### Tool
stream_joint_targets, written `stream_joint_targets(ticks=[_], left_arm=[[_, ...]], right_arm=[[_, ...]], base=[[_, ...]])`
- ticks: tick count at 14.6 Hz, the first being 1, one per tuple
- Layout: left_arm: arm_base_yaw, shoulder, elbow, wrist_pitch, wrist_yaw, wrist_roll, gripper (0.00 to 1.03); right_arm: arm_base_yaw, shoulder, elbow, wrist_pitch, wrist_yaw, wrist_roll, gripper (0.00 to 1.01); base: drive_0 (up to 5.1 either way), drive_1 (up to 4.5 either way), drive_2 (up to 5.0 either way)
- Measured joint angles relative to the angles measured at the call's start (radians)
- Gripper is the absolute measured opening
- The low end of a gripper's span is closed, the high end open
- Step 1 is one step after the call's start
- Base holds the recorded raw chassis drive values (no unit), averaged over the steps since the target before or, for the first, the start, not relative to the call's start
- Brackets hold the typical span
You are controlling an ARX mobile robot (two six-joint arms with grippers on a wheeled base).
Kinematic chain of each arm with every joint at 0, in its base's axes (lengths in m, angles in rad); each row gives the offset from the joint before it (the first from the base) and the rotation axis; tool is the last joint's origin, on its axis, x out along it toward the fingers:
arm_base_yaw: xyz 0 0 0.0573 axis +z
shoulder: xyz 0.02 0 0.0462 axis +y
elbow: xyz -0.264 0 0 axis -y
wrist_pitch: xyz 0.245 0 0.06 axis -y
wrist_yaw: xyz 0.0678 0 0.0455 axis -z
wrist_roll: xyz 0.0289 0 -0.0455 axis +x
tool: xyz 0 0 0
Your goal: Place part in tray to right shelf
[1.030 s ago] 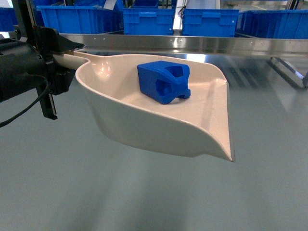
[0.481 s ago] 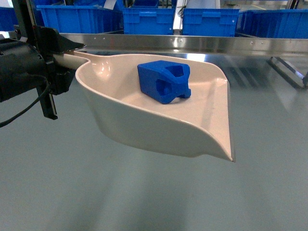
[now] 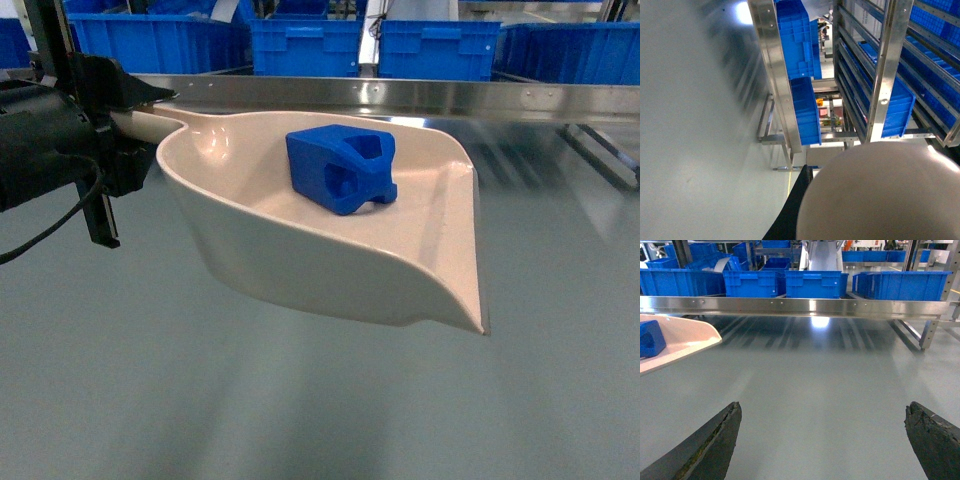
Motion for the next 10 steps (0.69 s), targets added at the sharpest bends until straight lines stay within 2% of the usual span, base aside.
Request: stream_joint_targets(ticks=[10], left_arm=[[0.002,0.000,0.000,0.002,-0.003,0.000,0.12]], right_arm=[[0.000,0.000,0.000,-0.003,0.000,0.000,0.98]], base=[[-0.8,3.50,-5.2]])
